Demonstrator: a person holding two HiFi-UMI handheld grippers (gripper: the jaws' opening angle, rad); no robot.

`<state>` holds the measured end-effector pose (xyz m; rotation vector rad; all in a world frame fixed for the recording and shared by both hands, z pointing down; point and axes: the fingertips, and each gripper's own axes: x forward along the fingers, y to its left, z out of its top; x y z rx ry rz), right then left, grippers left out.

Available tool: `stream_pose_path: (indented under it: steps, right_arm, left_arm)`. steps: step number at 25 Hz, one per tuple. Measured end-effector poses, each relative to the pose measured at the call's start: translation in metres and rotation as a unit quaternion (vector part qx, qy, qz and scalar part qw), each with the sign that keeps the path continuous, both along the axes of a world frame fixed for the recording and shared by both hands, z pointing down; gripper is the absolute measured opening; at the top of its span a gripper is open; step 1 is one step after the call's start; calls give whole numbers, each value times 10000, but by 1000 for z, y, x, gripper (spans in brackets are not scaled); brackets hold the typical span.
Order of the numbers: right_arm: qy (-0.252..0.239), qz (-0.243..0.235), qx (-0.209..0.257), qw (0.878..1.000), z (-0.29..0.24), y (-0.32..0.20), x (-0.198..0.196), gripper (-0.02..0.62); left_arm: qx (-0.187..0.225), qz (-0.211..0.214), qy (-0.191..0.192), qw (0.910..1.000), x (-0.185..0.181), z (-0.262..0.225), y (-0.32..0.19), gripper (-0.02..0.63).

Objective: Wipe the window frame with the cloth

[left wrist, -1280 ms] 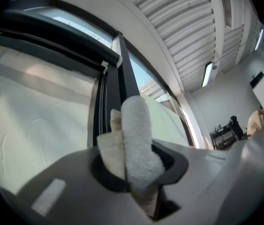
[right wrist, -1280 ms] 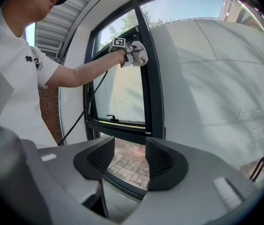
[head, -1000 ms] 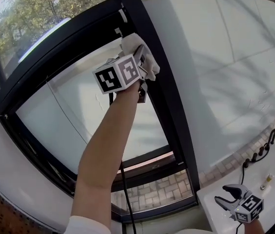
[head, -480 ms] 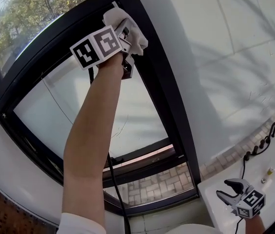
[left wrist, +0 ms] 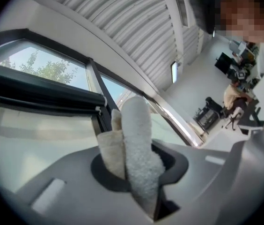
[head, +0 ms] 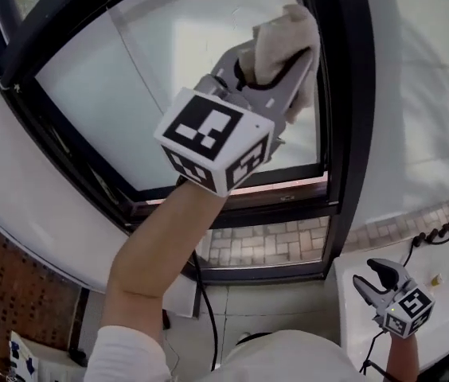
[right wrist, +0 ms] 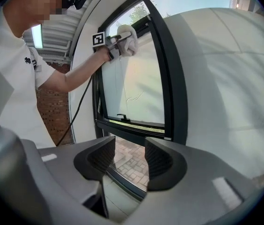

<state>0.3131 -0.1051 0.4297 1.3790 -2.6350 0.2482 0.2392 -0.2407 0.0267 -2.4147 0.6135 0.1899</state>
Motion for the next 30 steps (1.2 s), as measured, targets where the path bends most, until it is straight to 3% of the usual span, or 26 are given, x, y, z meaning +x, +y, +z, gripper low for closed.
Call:
stream_pose_path:
  steps: [3, 7, 10, 14, 18, 21, 26, 30]
  right_arm:
    - [13, -365, 0, 9993, -6, -16, -43, 199]
    - [91, -635, 24, 9979, -12, -38, -99, 199]
    - [157, -837, -37, 9964, -13, -48, -143, 199]
    - [246, -1086, -133, 9937, -13, -53, -202, 199]
    - [339, -1151, -206, 9926, -9, -63, -246, 199]
    - [390, -1129, -224, 9926, -11, -64, -274, 198]
    - [510, -1068, -188, 9928, -17, -64, -313, 199]
    - [548, -877, -319, 9941, -11, -56, -326, 199]
  left_arm:
    - [156, -424, -409, 9981, -53, 83, -1, 106]
    - [-88, -1123, -1020, 9884, -140, 188, -23, 106]
    - [-268, -1751, -1561, 9717, -224, 260, -39, 106]
    - [-394, -2689, -2185, 9372, -352, 328, -70, 106]
    - [-829, -3518, -2033, 9100, -468, 359, -119, 106]
    - [-1011, -3906, -1835, 8964, -526, 366, -145, 106]
    - [-1147, -4263, -1577, 8833, -583, 373, -179, 106]
    - [-1397, -4294, -1724, 8755, -606, 414, -190, 106]
